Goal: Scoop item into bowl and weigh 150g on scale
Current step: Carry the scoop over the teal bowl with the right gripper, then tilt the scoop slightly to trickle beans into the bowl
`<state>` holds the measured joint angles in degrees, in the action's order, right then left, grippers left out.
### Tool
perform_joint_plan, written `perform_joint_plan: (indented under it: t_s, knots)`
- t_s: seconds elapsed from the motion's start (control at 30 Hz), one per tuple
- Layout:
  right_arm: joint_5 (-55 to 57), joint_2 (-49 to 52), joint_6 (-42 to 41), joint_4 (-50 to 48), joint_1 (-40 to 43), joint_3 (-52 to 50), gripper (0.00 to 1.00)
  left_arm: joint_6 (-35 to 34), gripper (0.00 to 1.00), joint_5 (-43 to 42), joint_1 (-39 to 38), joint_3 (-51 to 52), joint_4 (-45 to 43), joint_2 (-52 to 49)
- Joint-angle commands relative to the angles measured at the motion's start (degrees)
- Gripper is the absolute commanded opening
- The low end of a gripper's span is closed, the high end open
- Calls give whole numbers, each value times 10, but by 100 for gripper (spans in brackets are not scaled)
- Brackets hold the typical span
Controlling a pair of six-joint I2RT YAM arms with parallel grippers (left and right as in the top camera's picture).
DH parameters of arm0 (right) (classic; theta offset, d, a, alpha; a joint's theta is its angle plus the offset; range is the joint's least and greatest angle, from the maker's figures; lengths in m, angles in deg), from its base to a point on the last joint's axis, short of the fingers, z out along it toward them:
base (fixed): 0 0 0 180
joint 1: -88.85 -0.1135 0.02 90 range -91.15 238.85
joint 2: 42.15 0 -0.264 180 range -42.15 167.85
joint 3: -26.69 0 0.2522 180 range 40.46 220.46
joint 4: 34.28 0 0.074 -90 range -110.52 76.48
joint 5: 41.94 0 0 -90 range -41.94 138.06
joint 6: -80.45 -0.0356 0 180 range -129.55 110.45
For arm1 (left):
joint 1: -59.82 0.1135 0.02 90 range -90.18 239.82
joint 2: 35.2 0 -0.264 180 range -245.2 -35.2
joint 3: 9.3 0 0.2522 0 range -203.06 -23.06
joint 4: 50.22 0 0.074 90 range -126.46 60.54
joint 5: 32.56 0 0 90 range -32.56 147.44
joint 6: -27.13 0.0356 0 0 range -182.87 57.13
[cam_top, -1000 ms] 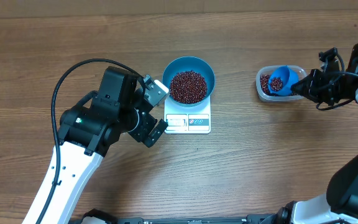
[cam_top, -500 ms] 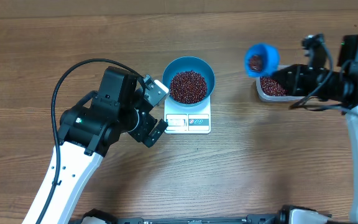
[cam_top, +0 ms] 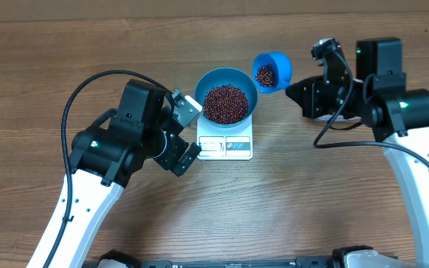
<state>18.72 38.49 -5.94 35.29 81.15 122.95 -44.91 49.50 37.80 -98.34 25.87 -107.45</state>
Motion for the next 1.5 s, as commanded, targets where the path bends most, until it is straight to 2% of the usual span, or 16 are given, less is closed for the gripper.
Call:
perform_joint_plan:
  t_s: [0.0, 0.3, 0.5, 0.8, 1.47]
  knots:
    - [48, 18, -6, -9, -26, 15, 4, -8, 99, -6, -1, -14, 0, 3]
    - [117, 38, -6, -31, -97, 16, 4, -8, 99, -6, -1, -14, 0, 3]
    - [209, 56, -6, -26, -141, 15, 4, -8, 99, -6, -1, -14, 0, 3]
    - [257, 62, -5, -34, -170, 30, 4, -8, 100, -6, -1, -14, 0, 3]
    - [240, 76, -21, -26, -186, 54, 4, -8, 100, -6, -1, -14, 0, 3]
